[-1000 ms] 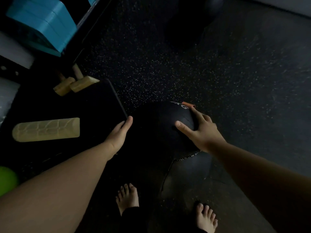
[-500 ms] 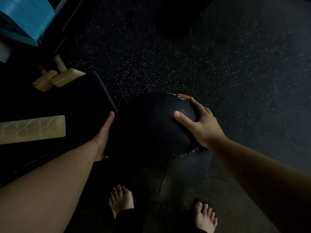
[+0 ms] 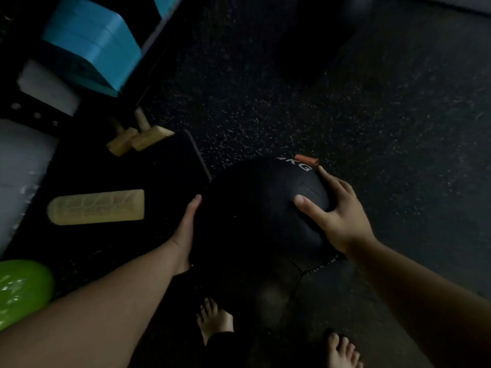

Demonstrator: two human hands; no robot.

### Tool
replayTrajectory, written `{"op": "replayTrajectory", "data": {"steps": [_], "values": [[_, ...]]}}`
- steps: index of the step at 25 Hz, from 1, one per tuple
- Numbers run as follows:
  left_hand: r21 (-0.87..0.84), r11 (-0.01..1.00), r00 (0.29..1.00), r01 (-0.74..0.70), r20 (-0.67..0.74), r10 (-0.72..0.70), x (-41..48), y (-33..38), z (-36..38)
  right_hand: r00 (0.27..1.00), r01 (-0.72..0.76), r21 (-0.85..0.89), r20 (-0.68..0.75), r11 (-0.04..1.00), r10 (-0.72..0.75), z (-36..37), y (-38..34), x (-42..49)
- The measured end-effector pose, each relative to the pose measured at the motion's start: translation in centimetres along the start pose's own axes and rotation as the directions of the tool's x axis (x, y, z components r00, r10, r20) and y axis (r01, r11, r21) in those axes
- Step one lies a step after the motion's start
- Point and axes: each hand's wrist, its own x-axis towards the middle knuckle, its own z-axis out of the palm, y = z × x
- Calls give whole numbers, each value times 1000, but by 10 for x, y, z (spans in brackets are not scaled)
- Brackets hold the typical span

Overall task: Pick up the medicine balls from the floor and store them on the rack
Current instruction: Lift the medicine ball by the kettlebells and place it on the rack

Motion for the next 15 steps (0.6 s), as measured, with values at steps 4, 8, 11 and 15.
{"op": "replayTrajectory", "data": {"steps": [4, 8, 11, 15], "values": [[-110, 991, 995, -81, -59, 75, -85, 29, -31, 984, 162, 10, 68, 987, -163, -13, -92, -2], [-229, 932, 959, -281, -104, 264, -213, 88, -53, 930, 355, 43, 87, 934, -358, -54, -221, -28], [-249, 863, 898, -438, -162, 409, -320, 132, -60, 862, 500, 87, 44, 862, -504, -96, -320, -62], [-287, 703, 758, -651, -200, 621, -492, 170, -85, 730, 677, 133, 2, 724, -684, -161, -461, -145]]}}
